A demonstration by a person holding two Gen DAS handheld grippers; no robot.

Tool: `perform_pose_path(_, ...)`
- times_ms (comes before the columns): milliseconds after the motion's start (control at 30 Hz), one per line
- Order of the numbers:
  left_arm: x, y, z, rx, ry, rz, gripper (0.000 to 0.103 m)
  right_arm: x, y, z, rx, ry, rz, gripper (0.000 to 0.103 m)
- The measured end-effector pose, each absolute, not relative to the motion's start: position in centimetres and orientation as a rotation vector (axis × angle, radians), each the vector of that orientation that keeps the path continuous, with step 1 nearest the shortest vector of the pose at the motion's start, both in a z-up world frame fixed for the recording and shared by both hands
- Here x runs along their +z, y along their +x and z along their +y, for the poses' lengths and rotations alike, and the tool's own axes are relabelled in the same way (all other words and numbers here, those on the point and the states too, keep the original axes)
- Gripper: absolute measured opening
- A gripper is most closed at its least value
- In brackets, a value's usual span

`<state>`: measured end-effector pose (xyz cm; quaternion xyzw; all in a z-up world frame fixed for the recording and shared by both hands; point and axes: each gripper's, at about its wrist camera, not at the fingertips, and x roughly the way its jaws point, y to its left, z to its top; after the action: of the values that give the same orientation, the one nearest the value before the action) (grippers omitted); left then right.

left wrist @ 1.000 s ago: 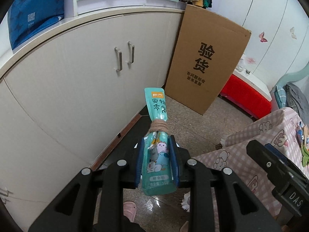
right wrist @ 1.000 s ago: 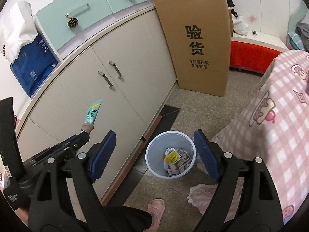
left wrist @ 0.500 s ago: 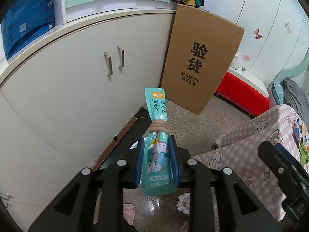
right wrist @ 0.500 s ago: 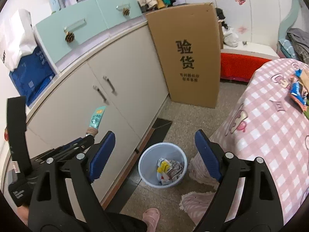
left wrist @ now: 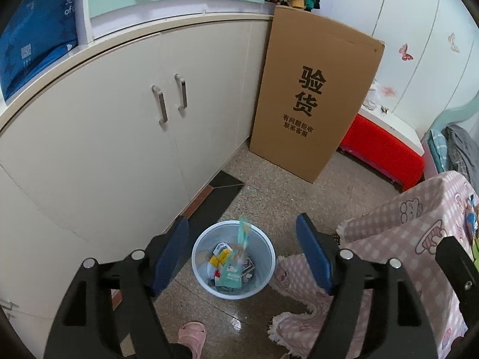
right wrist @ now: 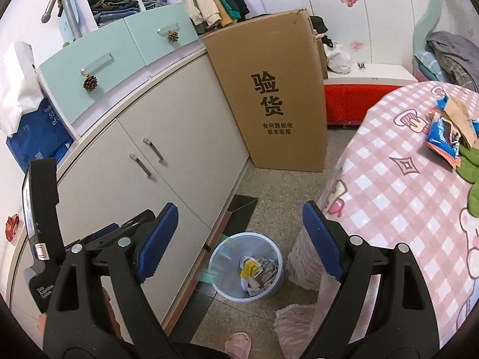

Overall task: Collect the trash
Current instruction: 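Open the left tool over the bin to drop the teal pouch, then move both tools back to the table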

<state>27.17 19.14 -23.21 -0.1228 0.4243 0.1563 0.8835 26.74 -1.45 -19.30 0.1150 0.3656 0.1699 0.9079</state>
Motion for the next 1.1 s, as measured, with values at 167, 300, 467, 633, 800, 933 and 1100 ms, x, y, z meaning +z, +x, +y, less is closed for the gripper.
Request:
perform_pose_path(167,-22.4,26.4,18.8,0.325,-0.256,0.873,0.073,-19.0,26.2,-1.8,0.349,0.243,0.759,0.084)
perform_pose_path(300,-21.1,25.3,18.5,0.322,-0.255,0.853,0.073,-18.1,25.2,-2.4,0.346,0.248,0.748,0.084)
perform_pose_path(467,-19.1,23.5,17.8,0.305,-0.263,0.820,0.074,-16.6,23.7,-3.3,0.340,0.254,0.722,0.085)
perform_pose_path(633,-16.9,21.5,16.1,0.273,-0.260,0.783,0.076,-14.8,21.5,-4.9,0.325,0.261,0.683,0.085)
perform_pose_path(800,-15.1,20.0,13.4,0.216,-0.233,0.754,0.076,-13.4,19.5,-7.5,0.297,0.276,0.650,0.086)
perform_pose_path(933,-13.9,19.1,10.1,0.153,-0.197,0.738,0.077,-12.7,18.1,-10.8,0.254,0.289,0.634,0.086)
perform_pose_path(1100,-13.4,19.1,4.0,0.028,-0.118,0.748,0.080,-12.5,16.6,-15.7,0.188,0.310,0.622,0.088)
